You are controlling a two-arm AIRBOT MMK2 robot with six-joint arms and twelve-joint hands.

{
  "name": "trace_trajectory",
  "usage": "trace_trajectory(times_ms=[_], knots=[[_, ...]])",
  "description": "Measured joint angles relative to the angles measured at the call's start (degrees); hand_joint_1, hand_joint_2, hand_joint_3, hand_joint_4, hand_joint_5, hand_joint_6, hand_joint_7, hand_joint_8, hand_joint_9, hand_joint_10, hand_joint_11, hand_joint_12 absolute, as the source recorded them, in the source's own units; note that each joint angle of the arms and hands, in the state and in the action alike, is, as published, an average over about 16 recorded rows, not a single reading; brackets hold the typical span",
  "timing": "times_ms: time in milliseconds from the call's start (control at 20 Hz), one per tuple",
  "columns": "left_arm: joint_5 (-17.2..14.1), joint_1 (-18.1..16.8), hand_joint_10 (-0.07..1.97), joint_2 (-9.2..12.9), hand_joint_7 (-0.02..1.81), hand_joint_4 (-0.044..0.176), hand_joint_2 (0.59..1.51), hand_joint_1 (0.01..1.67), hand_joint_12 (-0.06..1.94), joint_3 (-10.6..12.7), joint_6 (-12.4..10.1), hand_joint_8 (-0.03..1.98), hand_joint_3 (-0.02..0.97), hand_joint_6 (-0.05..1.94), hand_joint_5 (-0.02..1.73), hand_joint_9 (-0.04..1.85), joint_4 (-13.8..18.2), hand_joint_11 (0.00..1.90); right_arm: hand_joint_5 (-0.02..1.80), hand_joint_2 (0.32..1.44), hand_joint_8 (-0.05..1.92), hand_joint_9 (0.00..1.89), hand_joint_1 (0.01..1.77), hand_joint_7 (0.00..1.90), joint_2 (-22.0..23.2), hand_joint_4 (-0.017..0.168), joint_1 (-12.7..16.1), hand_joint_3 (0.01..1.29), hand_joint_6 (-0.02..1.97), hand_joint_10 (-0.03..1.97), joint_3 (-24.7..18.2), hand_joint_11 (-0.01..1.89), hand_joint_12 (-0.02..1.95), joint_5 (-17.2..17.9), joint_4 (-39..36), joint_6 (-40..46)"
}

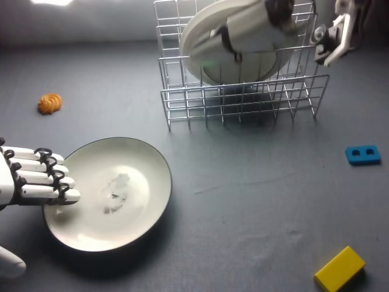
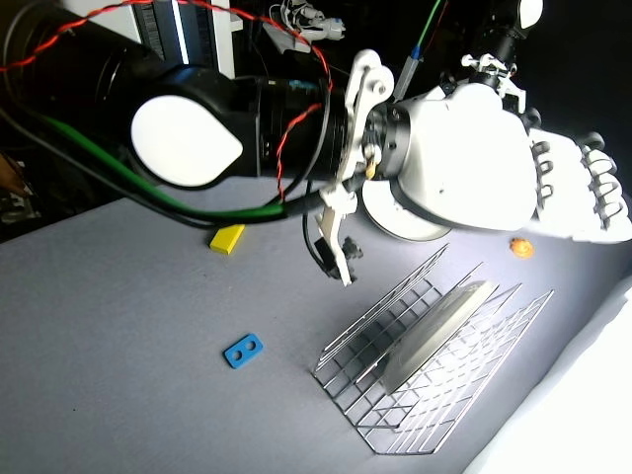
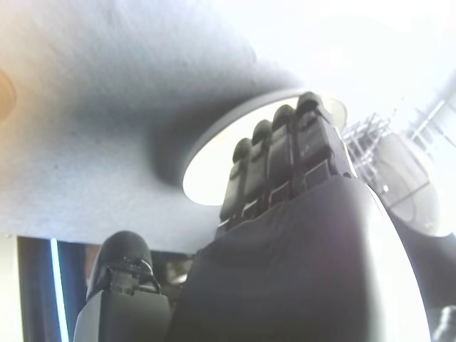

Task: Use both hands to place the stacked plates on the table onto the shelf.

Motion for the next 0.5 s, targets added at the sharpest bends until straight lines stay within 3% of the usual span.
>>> trace_trajectory(times_ms=[500], knots=[[1.41, 4.34, -0.02, -0.84, 0.02, -0.006, 1.119, 0.02, -0.01, 0.57, -0.89, -0.01, 0.010, -0.02, 0.01, -0.01, -1.53, 0.02, 0.02, 0.91, 0.01, 0.01, 0.82, 0.02, -2.09, 0.003, -7.72, 0.01, 0.04, 0.01, -6.81, 0.02, 0.00, 3.76, -5.48, -17.11]])
